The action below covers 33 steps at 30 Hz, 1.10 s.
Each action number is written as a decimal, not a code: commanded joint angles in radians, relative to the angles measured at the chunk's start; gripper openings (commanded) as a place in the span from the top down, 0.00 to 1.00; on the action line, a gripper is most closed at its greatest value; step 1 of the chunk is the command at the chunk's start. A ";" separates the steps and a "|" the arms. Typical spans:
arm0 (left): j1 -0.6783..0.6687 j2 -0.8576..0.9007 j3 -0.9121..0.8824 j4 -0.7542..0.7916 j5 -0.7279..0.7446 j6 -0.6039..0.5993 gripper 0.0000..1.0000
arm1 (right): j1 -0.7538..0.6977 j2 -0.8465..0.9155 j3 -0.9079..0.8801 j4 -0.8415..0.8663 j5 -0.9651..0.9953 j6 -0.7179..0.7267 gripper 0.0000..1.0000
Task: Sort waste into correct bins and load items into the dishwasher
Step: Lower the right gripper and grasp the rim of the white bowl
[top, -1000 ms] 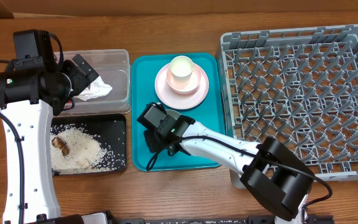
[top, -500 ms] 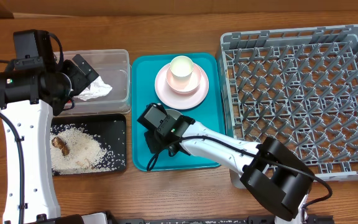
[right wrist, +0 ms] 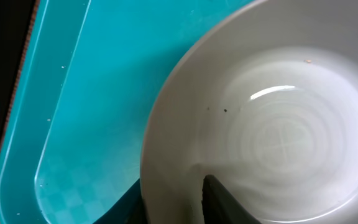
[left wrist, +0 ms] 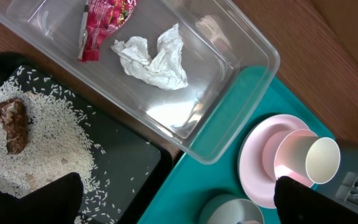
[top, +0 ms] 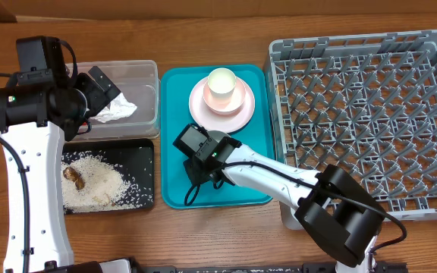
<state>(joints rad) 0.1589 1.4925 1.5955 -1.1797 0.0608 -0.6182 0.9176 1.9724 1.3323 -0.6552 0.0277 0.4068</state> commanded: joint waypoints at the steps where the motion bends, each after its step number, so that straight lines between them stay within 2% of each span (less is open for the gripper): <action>1: 0.003 0.008 0.002 0.002 0.008 0.019 0.00 | -0.005 -0.014 0.003 0.001 0.016 -0.019 0.70; 7: 0.003 0.008 0.002 0.002 0.008 0.019 0.00 | -0.005 -0.014 0.011 -0.010 0.016 -0.019 0.64; 29: 0.003 0.008 0.002 0.002 0.008 0.019 0.00 | -0.005 -0.027 0.069 -0.009 0.016 -0.101 0.65; 33: 0.003 0.008 0.002 0.002 0.008 0.019 0.00 | -0.005 -0.027 0.069 -0.018 0.016 -0.101 0.69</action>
<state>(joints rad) 0.1589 1.4925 1.5955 -1.1801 0.0605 -0.6182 0.9169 1.9720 1.3739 -0.6697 0.0334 0.3141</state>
